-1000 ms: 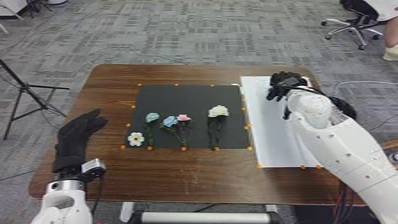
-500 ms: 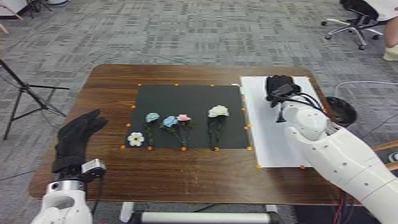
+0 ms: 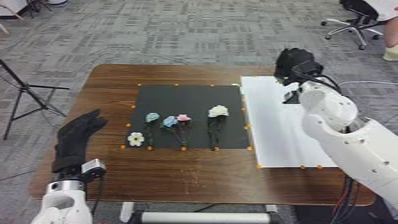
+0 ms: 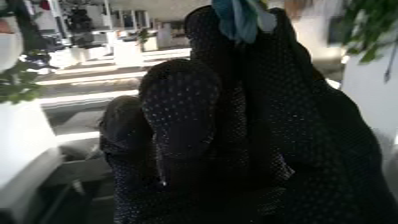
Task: Arrange flowers
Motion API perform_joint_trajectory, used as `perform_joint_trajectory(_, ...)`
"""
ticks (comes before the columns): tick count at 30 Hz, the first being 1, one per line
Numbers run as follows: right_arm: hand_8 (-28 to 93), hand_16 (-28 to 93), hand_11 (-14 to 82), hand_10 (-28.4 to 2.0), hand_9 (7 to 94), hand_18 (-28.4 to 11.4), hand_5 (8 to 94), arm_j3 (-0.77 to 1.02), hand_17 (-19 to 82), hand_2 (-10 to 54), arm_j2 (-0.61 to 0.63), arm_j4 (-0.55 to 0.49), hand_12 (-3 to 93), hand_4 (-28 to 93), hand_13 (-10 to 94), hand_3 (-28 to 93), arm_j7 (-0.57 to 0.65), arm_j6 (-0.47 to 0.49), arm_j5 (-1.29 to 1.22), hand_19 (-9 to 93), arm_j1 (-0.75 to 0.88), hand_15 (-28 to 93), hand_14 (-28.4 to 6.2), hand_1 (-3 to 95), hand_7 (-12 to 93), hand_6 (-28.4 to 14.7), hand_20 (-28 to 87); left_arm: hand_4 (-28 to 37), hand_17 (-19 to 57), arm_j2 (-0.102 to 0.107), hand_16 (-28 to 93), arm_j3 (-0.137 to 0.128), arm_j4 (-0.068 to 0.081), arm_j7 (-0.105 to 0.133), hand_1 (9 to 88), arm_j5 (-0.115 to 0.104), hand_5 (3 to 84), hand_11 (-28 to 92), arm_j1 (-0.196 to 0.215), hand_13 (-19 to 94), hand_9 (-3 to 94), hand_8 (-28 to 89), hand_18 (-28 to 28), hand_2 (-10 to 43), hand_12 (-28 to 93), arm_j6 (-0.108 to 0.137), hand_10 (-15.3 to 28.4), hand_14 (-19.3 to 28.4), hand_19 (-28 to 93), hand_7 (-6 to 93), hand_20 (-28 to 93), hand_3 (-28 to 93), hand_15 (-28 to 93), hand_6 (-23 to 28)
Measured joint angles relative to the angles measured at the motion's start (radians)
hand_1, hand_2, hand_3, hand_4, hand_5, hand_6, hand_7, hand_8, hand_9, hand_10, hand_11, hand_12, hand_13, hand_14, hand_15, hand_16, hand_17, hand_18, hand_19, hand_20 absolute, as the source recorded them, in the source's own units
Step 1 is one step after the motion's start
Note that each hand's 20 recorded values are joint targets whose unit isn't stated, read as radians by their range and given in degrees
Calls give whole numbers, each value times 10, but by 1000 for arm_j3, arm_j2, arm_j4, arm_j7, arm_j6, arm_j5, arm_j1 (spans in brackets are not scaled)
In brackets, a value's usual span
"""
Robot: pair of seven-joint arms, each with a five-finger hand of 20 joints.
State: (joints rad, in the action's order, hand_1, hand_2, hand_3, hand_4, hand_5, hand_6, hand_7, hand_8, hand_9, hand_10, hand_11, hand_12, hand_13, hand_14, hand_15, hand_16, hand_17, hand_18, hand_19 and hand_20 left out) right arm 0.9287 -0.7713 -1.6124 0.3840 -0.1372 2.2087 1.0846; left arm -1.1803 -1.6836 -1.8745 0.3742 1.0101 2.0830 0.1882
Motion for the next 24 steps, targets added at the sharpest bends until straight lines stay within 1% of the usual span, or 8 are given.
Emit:
perform_joint_trajectory(2, 86, 320, 95, -103, 896, -225, 815, 44, 447, -95, 15, -65, 293, -158, 839, 518, 16, -2, -15, 840, 44, 561, -56, 623, 169, 11, 572, -232, 105, 0, 23, -1, -1, 0, 245, 0, 527, 220, 2, 471, 552, -75, 116, -51, 148, 0, 140, 174, 65, 165, 208, 725, 178, 13)
perform_joint_trajectory(5, 86, 321, 94, -105, 897, -226, 817, 57, 448, -95, 41, -154, 292, -155, 840, 517, 26, -13, -17, 841, 102, 560, -56, 624, 167, 12, 571, -232, 105, 0, 23, -5, -4, 0, 245, 0, 526, 220, 7, 470, 552, -75, 116, -50, 148, 0, 140, 174, 65, 165, 208, 725, 178, 12)
perform_joint_trajectory(8, 86, 321, 93, -106, 895, -226, 818, 47, 449, -95, 42, -204, 291, -153, 842, 514, 26, -23, -16, 843, 155, 559, -56, 625, 165, 12, 569, -233, 105, 0, 23, -7, -6, 1, 245, 0, 526, 220, 12, 470, 552, -75, 116, -49, 148, 0, 140, 174, 65, 165, 208, 723, 178, 12)
perform_joint_trajectory(13, 88, 322, 94, -107, 897, -226, 819, -8, 451, -95, 21, -219, 288, -150, 845, 510, 13, -33, -17, 848, 209, 557, -54, 626, 163, 11, 568, -232, 105, 0, 22, -8, -6, 1, 244, 0, 526, 219, 13, 470, 552, -74, 116, -49, 148, 0, 140, 174, 65, 165, 208, 723, 177, 12)
perform_joint_trajectory(17, 89, 322, 94, -106, 898, -227, 821, -52, 453, -95, -7, -223, 289, -147, 847, 508, -1, -38, -15, 851, 218, 557, -53, 627, 162, 11, 566, -233, 105, -1, 23, -8, -6, 1, 245, 0, 526, 220, 13, 470, 552, -75, 116, -49, 148, 0, 140, 175, 65, 164, 208, 723, 178, 12)
perform_joint_trajectory(24, 90, 323, 92, -105, 898, -226, 821, -78, 455, -95, -54, -232, 288, -144, 849, 505, -11, -42, -13, 855, 223, 557, -52, 627, 159, 12, 562, -232, 105, -3, 23, -7, -7, 0, 244, 0, 527, 220, 13, 469, 551, -75, 116, -50, 148, 0, 140, 175, 65, 163, 208, 724, 178, 12)
